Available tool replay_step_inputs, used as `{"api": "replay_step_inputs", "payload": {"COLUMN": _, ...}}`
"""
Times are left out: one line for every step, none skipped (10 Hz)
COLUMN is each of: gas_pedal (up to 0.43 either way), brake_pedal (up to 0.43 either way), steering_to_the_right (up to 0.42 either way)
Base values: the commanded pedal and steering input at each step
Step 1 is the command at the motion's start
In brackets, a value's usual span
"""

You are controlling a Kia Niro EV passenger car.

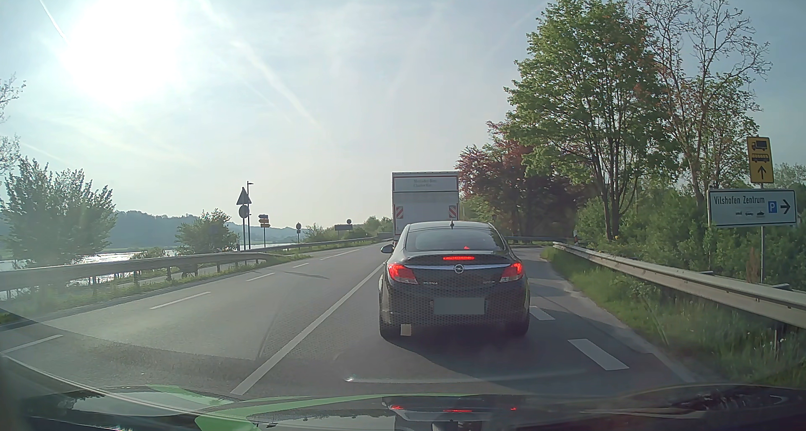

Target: Follow the waypoints while adhering to traffic rules and regulations

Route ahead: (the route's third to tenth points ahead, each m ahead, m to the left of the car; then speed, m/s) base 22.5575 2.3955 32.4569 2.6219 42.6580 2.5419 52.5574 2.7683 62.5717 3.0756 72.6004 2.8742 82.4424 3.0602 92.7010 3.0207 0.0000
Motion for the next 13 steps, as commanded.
{"api": "replay_step_inputs", "payload": {"gas_pedal": 0.0, "brake_pedal": 0.28, "steering_to_the_right": 0.004}}
{"api": "replay_step_inputs", "payload": {"gas_pedal": 0.0, "brake_pedal": 0.274, "steering_to_the_right": 0.004}}
{"api": "replay_step_inputs", "payload": {"gas_pedal": 0.0, "brake_pedal": 0.274, "steering_to_the_right": 0.004}}
{"api": "replay_step_inputs", "payload": {"gas_pedal": 0.0, "brake_pedal": 0.274, "steering_to_the_right": 0.004}}
{"api": "replay_step_inputs", "payload": {"gas_pedal": 0.0, "brake_pedal": 0.28, "steering_to_the_right": 0.004}}
{"api": "replay_step_inputs", "payload": {"gas_pedal": 0.0, "brake_pedal": 0.274, "steering_to_the_right": 0.004}}
{"api": "replay_step_inputs", "payload": {"gas_pedal": 0.0, "brake_pedal": 0.28, "steering_to_the_right": 0.004}}
{"api": "replay_step_inputs", "payload": {"gas_pedal": 0.0, "brake_pedal": 0.274, "steering_to_the_right": 0.004}}
{"api": "replay_step_inputs", "payload": {"gas_pedal": 0.0, "brake_pedal": 0.28, "steering_to_the_right": 0.004}}
{"api": "replay_step_inputs", "payload": {"gas_pedal": 0.0, "brake_pedal": 0.274, "steering_to_the_right": 0.004}}
{"api": "replay_step_inputs", "payload": {"gas_pedal": 0.0, "brake_pedal": 0.274, "steering_to_the_right": 0.004}}
{"api": "replay_step_inputs", "payload": {"gas_pedal": 0.0, "brake_pedal": 0.28, "steering_to_the_right": 0.004}}
{"api": "replay_step_inputs", "payload": {"gas_pedal": 0.0, "brake_pedal": 0.274, "steering_to_the_right": 0.004}}
